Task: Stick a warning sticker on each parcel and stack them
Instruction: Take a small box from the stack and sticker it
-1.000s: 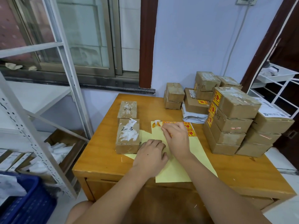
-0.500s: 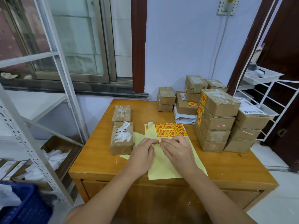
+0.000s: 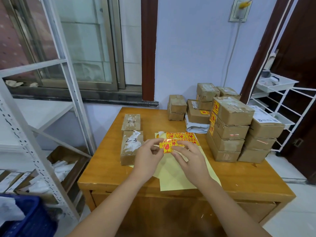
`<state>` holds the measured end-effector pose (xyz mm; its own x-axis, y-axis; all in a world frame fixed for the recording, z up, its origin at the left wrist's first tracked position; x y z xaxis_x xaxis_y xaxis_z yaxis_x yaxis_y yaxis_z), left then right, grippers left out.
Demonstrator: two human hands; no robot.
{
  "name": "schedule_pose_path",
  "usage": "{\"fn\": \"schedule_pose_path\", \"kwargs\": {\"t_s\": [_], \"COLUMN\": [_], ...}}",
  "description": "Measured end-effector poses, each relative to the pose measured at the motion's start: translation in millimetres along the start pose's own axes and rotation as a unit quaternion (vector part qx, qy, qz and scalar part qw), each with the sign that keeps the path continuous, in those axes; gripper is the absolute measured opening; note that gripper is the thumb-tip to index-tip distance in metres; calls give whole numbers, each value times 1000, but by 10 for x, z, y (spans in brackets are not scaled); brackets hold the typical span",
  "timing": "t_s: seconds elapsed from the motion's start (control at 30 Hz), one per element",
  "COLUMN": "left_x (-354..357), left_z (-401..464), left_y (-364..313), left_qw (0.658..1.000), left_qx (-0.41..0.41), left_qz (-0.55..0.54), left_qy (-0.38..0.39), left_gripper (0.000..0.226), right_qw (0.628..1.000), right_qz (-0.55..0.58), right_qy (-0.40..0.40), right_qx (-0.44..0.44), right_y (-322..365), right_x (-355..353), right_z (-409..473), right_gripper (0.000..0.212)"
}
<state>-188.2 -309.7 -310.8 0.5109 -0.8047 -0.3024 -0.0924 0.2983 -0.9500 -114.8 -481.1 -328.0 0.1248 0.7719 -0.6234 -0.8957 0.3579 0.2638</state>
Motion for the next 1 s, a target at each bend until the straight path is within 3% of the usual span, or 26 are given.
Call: {"fn": "schedule_pose_path", "kwargs": {"t_s": [0.13,0.4,0.77,0.9,1.0], "left_x": [-195,-521,-872,-907,-948], "left_z": [23,57,148,302,403], "left_y": [28,112,172,262,328], "left_qw": [1000,1000,998,992,986], "left_qx": [-26,-25,26,7,-8], "left_qz": [-13,-12,55,83,148], "left_qy": [-5,1,-33,-89,-82], "left_gripper": [38,40,43,41,48], "right_qw": [984,934,923,921,906], "right_qz": [152,314,332,320,332], "right_qy": [16,17,29,4,-17], "right_qx": [95,172,190,224,260], "right_y": [148,456,500,426,374], "right_x": [69,428,732,778,778], "right_z": [197,446,697,822,903], "right_gripper": [23,29,28,25,21]}}
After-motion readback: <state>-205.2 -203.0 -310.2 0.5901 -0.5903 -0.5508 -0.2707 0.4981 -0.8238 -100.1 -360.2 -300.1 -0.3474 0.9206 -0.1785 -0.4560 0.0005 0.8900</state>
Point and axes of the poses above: each hand's wrist, its own z-axis towards the middle knuckle, its own x-axis out of the palm, y = z × x, the point moved 1 cm from there along z, towards the middle knuckle, and after that the axes turned 13 degrees about -x, right-handed, at the moved point
